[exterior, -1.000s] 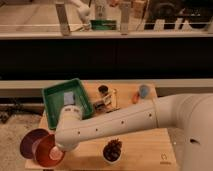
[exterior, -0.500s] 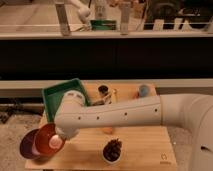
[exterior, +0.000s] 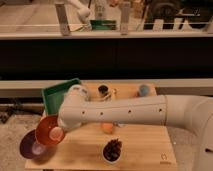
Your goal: Stack bowls on top of each other
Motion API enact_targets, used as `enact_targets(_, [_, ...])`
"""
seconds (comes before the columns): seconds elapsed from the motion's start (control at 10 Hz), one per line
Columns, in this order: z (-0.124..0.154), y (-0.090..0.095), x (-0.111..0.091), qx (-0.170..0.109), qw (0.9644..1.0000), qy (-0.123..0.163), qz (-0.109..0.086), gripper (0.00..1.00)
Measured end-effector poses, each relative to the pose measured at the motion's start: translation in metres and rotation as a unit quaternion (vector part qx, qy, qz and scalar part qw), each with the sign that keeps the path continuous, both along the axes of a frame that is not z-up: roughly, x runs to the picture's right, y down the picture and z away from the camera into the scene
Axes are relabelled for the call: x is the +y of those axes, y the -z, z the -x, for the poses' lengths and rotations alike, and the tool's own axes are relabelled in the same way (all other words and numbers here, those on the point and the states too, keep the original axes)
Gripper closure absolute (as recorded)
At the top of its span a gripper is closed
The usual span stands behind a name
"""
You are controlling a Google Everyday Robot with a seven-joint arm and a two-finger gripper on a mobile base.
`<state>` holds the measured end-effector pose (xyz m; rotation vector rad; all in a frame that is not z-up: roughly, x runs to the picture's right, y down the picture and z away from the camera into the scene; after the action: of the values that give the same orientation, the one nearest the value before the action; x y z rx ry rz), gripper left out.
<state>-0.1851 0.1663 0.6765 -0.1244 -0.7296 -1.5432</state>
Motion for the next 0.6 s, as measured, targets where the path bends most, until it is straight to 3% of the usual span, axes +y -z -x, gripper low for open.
enact_targets(0.3, [0.014, -0.014, -0.022, -0.014, 0.9999, 0.009, -0.005, 1.0])
enact_targets(0.6, [0.037, -0.033, -0.028, -0.034, 0.9991, 0.024, 0.01, 1.0])
